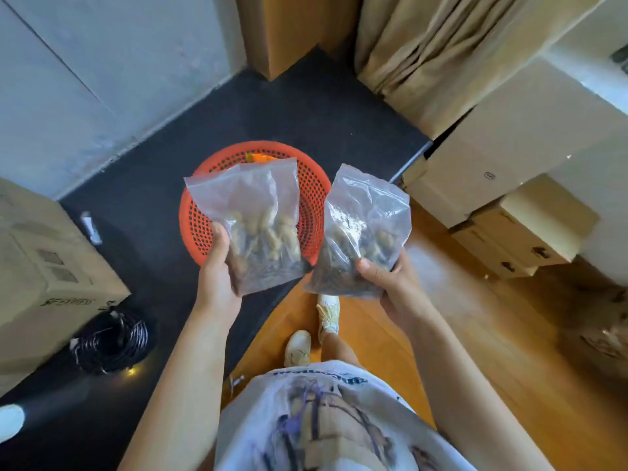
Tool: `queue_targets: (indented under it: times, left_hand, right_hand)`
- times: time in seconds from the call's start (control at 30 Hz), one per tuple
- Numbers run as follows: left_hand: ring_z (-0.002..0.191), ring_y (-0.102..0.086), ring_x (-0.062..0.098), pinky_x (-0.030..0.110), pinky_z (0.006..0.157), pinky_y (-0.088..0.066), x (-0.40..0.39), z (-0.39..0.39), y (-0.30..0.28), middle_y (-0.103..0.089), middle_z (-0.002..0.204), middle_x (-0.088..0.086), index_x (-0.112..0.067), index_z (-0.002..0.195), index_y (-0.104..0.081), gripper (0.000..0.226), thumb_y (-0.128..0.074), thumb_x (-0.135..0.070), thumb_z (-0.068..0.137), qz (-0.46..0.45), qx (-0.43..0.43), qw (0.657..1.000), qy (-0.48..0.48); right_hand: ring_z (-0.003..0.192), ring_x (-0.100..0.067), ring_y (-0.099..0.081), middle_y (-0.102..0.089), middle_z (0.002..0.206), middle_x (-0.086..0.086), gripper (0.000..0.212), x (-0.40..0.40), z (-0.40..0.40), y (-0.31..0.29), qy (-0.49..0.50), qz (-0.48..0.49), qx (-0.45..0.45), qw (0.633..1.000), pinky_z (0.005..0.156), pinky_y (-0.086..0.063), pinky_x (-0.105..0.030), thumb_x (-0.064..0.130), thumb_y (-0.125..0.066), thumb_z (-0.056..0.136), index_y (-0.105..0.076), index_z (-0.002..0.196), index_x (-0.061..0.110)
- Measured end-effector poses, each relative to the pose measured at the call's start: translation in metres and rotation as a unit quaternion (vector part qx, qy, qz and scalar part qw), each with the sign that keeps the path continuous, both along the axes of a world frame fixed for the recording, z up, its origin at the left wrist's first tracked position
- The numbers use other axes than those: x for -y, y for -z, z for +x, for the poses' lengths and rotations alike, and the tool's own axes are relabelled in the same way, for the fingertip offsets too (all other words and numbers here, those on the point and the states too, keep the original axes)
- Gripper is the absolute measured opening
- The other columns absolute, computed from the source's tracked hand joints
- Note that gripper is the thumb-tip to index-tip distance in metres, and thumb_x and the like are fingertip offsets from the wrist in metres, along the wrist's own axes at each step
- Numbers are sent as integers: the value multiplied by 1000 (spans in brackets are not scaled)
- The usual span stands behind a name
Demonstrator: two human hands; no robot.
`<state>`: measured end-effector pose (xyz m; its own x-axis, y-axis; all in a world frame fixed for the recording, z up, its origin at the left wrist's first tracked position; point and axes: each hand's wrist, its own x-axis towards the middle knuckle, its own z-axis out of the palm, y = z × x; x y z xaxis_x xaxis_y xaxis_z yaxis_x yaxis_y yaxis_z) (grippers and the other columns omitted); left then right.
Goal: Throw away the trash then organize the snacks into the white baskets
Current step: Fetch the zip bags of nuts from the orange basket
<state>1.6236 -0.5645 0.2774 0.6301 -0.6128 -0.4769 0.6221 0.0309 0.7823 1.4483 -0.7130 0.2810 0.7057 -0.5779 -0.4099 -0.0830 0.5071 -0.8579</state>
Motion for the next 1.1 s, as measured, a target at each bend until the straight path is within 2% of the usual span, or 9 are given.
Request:
queue_targets:
  times: [0.1,0.2,0.37,0.43,0.53,0.77,0.9,1.03,1.1]
  left_hand:
    - [103,-66,7,22,74,-56,-3,-19,-14,-72,105,-13,-30,112,-62,73,-68,-71,52,1,29,993,114]
    - [95,-69,12,24,74,-55,2,-47,-20,-74,98,-9,-22,114,-61,91,-82,-66,36,17,89,977,192]
    - [105,-66,21,39,93,-48,18,-113,-16,-72,106,-3,-29,108,-67,60,-81,-48,53,10,119,946,300]
    - [102,-68,16,37,90,-48,23,-147,-17,-73,104,-7,-36,102,-69,47,-78,-46,57,7,125,920,372]
    - [95,-70,12,33,84,-48,24,-201,-18,-74,99,-11,-41,96,-70,53,-80,-59,47,13,120,878,464]
    - [96,-69,19,34,83,-50,-11,-359,-25,-74,98,-6,-31,99,-67,47,-77,-49,57,-5,139,795,590]
    - [83,-70,13,30,76,-50,-51,-459,-25,-74,87,-7,-34,89,-69,33,-73,-47,58,-26,156,736,658]
    - [84,-70,17,28,74,-52,-92,-554,-25,-75,88,-4,-33,90,-68,36,-72,-50,58,-41,165,678,715]
    - [79,-72,14,20,65,-53,-109,-598,-28,-75,84,-4,-33,87,-69,33,-72,-50,58,-50,166,648,742]
  right_hand:
    - [98,-24,-66,-66,108,-9,80,-25,-43,-21,103,-14,-40,994,81,-55,-34,25,-80,57,-47,126,2]
    - [102,-31,-65,-67,108,-11,60,-51,-88,-32,211,-30,-75,974,87,-53,-41,24,-74,64,-54,119,9]
    - [98,-27,-68,-71,104,-8,50,-94,-165,-35,371,-18,-121,920,92,-51,-51,32,-84,59,-62,103,22]
    - [100,-27,-67,-70,107,-9,59,-117,-197,-37,426,-15,-134,894,93,-50,-51,36,-83,55,-61,108,21]
    - [99,-26,-68,-70,108,-10,70,-155,-245,-38,496,-8,-146,856,91,-52,-48,40,-80,52,-60,115,14]
    - [87,-20,-72,-74,96,-3,65,-269,-382,-37,658,24,-127,742,68,-59,-28,36,-79,53,-63,111,12]
    - [80,-20,-72,-75,87,1,54,-341,-462,-31,729,33,-111,674,60,-57,-26,31,-78,56,-65,106,14]
    - [78,-15,-72,-76,84,5,52,-405,-528,-29,792,36,-100,601,58,-56,-22,32,-78,54,-65,103,19]
    - [80,-16,-72,-76,84,4,56,-433,-556,-29,818,40,-101,565,60,-57,-23,34,-79,52,-65,103,18]
